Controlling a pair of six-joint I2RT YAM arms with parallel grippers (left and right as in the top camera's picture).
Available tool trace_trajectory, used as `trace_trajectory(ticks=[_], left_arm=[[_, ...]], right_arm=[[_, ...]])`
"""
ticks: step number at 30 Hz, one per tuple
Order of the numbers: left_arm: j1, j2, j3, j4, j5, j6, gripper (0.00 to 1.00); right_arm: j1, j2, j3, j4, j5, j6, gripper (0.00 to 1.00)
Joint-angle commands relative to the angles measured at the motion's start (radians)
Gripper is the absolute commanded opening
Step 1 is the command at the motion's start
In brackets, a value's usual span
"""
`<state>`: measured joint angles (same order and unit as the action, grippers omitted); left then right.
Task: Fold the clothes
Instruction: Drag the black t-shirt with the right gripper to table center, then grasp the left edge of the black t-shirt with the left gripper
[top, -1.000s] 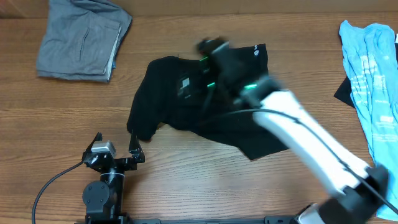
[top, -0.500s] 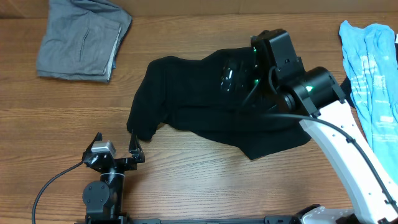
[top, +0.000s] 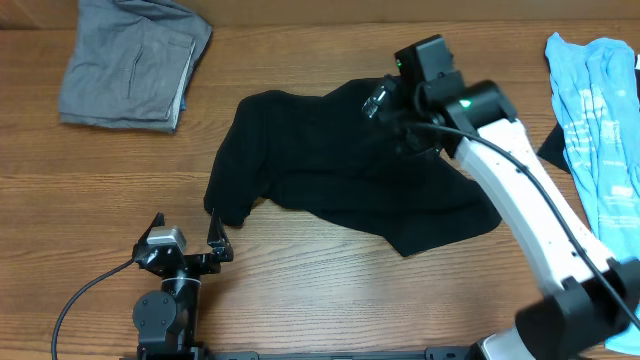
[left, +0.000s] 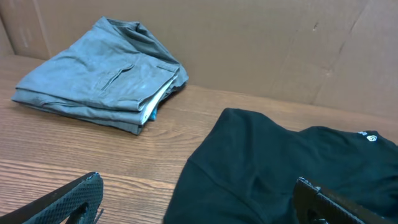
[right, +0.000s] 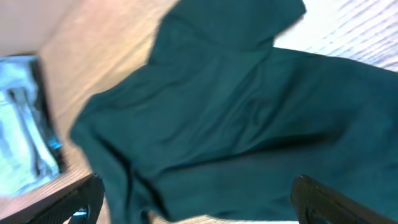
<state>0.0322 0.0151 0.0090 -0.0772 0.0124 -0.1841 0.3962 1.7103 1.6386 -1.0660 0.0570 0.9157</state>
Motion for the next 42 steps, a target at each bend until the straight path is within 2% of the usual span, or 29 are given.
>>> trace_trajectory(ticks=[1,3,4,9,14,17,19,23,25,26,28,32,34,36,42], left_arm=[[-0.007,-0.011,-0.004,0.003,0.043,-0.13,1.0],[-0.007,-0.011,-0.004,0.029,0.1,-0.265,1.0],[-0.007,-0.011,-0.004,0.042,0.136,-0.288,1.0],[-0.007,-0.01,0.002,0.05,0.289,-0.292,1.0],[-0.007,0.025,0.076,0.03,0.303,-0.288,1.0],[-0.007,0.106,0.174,-0.03,0.304,-0.243,1.0],[-0.007,0.252,0.309,-0.119,0.324,-0.162,1.0],[-0.007,0.5,0.521,-0.302,0.329,-0.105,1.0],[-0.007,0.658,0.667,-0.485,0.326,-0.079,1.0],[-0.007,0.79,0.785,-0.645,0.327,-0.035,1.0],[-0.007,0.921,0.882,-0.758,0.328,0.005,1.0],[-0.007,1.135,0.95,-0.845,0.439,0.0,1.0],[-0.016,1.212,0.951,-0.869,0.449,0.013,1.0],[-0.033,1.285,0.95,-0.888,0.398,0.004,1.0],[-0.053,1.472,0.951,-0.882,0.144,-0.123,1.0]], right_arm=[[0.0,0.04,-0.003,0.0,0.072,0.02,1.0],[0.001,0.046,-0.003,-0.005,0.093,0.019,1.0],[0.001,0.046,-0.003,-0.013,0.113,0.019,1.0],[-0.006,0.046,-0.003,-0.044,0.172,0.02,1.0],[-0.037,0.046,-0.003,-0.061,0.167,0.021,1.0],[-0.051,0.046,-0.003,-0.069,0.154,0.021,1.0],[-0.064,0.046,-0.003,-0.069,0.137,0.024,1.0],[-0.067,0.046,-0.003,-0.069,0.129,0.024,1.0],[-0.067,0.046,-0.003,-0.069,0.129,0.024,1.0],[-0.067,0.046,-0.003,-0.069,0.129,0.024,1.0],[-0.067,0.046,-0.003,-0.066,0.129,0.024,1.0],[-0.067,0.047,-0.003,-0.066,0.129,0.024,1.0],[-0.067,0.047,-0.003,-0.066,0.129,0.024,1.0],[-0.067,0.047,-0.003,-0.066,0.129,0.024,1.0],[-0.067,0.053,-0.003,-0.059,0.13,0.024,1.0]])
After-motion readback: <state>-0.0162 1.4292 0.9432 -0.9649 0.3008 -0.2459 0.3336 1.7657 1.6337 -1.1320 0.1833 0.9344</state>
